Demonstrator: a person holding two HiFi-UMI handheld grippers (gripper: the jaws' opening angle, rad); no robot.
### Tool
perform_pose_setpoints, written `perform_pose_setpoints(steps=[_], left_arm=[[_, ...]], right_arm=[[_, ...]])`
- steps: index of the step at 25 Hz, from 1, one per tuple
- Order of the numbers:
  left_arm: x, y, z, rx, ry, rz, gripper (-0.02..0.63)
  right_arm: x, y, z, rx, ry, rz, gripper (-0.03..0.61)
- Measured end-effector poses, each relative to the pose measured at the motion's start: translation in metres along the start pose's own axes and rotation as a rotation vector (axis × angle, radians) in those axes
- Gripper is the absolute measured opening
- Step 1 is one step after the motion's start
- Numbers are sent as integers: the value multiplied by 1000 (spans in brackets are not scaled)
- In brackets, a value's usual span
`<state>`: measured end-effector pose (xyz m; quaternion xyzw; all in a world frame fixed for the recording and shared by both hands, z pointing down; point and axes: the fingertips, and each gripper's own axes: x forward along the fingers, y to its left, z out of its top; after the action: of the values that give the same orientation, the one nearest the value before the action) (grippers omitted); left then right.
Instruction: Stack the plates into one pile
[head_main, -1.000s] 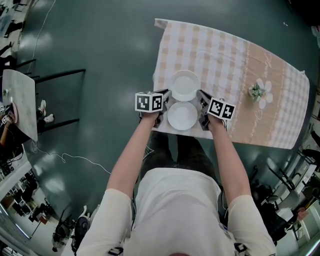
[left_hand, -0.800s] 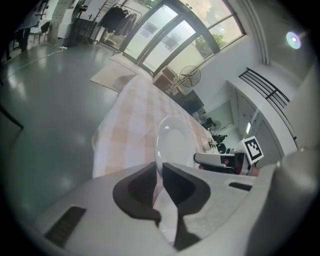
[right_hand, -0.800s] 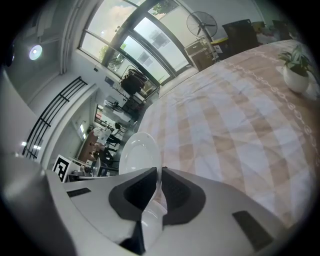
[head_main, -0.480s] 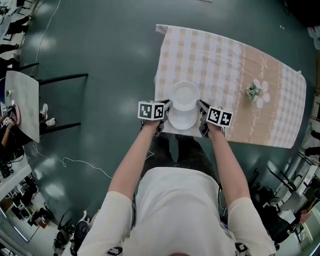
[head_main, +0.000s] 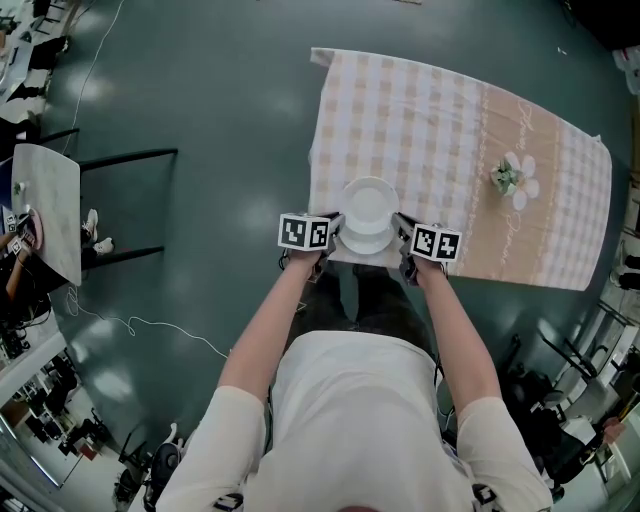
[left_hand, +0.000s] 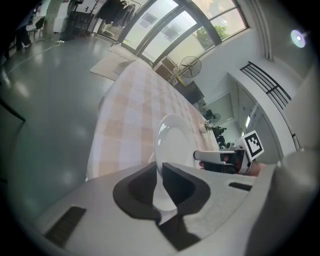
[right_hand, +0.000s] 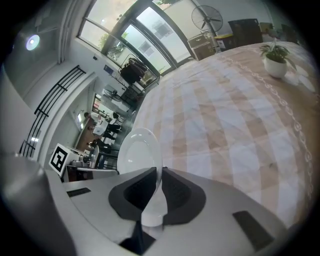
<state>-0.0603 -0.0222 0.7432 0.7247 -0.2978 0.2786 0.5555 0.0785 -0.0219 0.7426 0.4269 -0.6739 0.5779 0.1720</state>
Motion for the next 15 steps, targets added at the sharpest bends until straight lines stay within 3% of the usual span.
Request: perform_pose_setpoints(steps=[15], left_arm=[[3,4,-52,-21,78,12,41]], right_arm=[[-6,-5,-48,-22,69,-18,54]])
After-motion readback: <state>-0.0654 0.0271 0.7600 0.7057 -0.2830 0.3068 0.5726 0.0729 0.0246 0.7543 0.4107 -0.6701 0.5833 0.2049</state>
